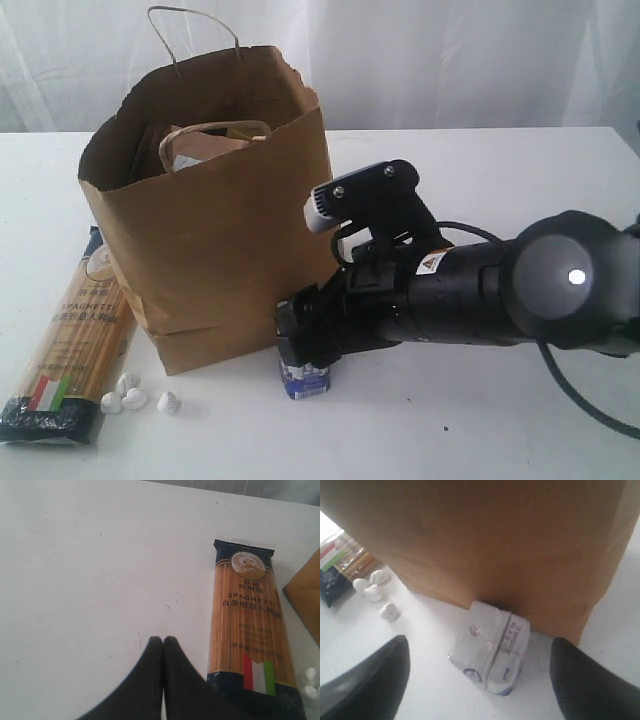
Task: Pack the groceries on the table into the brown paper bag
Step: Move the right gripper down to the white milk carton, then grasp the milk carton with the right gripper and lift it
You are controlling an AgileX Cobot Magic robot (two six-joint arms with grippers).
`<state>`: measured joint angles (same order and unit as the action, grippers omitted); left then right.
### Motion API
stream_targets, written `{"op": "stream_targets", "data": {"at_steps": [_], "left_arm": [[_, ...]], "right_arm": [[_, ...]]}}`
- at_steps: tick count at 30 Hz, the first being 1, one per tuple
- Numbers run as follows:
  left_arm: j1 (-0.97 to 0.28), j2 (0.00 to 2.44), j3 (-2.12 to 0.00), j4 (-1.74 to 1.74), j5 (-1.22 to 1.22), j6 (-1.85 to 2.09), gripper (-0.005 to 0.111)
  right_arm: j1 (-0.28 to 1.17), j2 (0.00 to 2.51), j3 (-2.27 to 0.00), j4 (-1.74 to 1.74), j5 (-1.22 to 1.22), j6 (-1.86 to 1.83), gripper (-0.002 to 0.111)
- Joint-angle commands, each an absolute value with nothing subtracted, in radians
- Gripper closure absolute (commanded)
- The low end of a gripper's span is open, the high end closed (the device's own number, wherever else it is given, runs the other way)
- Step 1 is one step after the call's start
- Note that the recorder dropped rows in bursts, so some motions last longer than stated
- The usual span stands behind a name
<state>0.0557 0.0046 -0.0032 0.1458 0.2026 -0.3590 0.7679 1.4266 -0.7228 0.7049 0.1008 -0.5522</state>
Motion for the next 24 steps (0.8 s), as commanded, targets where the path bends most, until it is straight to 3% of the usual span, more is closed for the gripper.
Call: {"op": "stream_targets", "data": {"at_steps": [1, 19, 24], "left_arm": [[0.058, 0.000, 0.000, 0.147, 0.202, -0.359, 0.107], [0.058, 0.000, 0.000, 0.147, 0.202, -0.359, 0.107], [0.058, 0.000, 0.000, 0.147, 0.202, -0.359, 0.107]], "right_arm": [[0.770, 1.519, -0.778, 0.706, 0.088, -0.619, 0.036], [0.770, 1.675, -0.851, 0.706, 0.129, -0.624, 0.037], [0.770, 1.675, -0.851, 0.709, 0.134, -0.624, 0.049]]}}
